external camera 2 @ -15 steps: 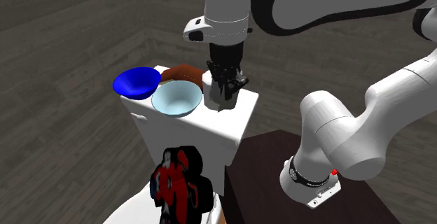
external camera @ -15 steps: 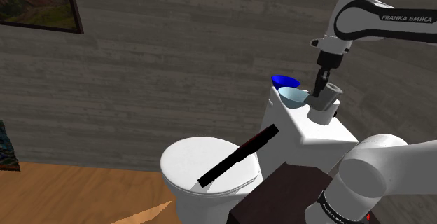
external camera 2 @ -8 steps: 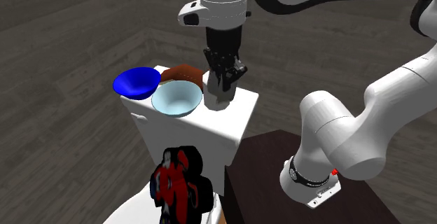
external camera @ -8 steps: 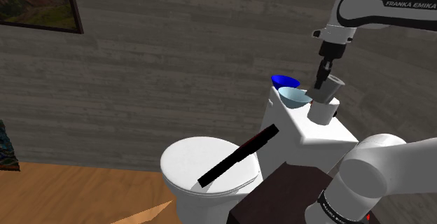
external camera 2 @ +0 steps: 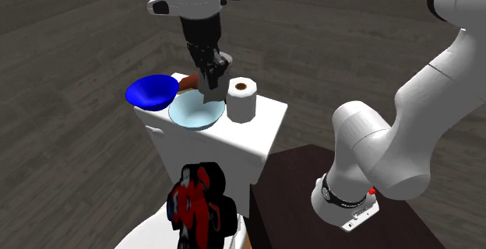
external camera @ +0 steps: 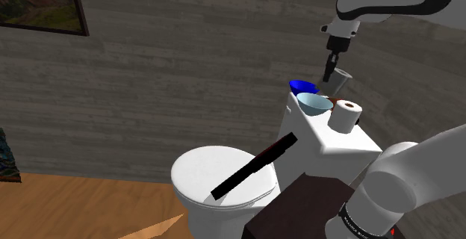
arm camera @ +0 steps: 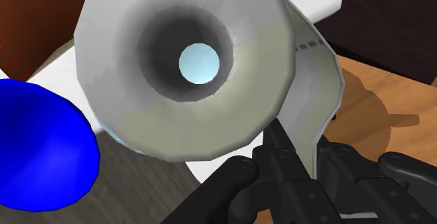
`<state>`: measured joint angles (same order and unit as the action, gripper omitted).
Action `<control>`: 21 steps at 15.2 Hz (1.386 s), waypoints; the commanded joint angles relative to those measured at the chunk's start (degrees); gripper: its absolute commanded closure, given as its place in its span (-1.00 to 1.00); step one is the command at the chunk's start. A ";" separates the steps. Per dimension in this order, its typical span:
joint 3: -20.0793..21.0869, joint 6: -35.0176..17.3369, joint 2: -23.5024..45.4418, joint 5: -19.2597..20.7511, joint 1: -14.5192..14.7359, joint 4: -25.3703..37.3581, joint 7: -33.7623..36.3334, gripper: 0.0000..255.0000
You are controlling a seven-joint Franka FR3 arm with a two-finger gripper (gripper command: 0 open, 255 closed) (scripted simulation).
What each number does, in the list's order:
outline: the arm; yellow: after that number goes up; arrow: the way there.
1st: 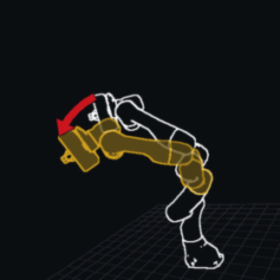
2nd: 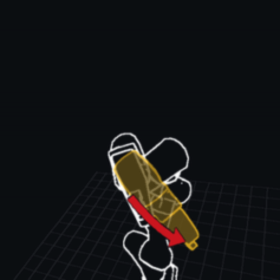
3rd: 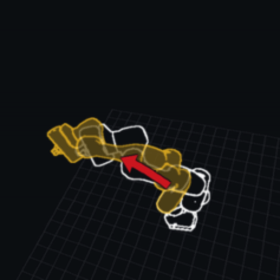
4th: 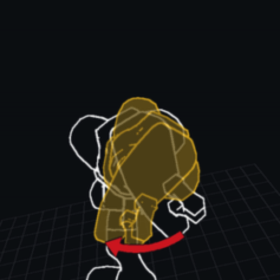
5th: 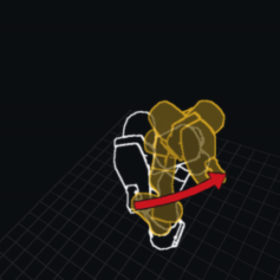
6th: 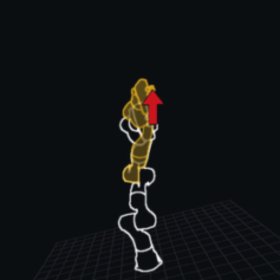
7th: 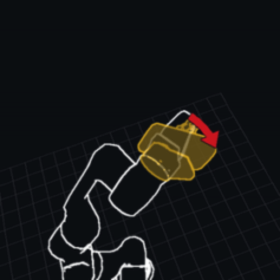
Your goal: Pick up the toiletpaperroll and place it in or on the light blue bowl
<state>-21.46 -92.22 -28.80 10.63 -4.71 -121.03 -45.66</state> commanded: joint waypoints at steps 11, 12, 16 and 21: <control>-4.62 -5.32 14.15 -3.50 1.27 8.71 -4.66 1.00; -4.66 -6.08 14.11 -3.46 1.24 7.90 -4.62 1.00; -4.86 -9.16 14.07 -3.32 1.12 4.79 -4.52 1.00; -5.24 -13.55 14.40 -3.23 0.99 0.71 -4.49 1.00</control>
<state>-26.56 -104.80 -14.34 7.30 -3.62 -119.39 -50.06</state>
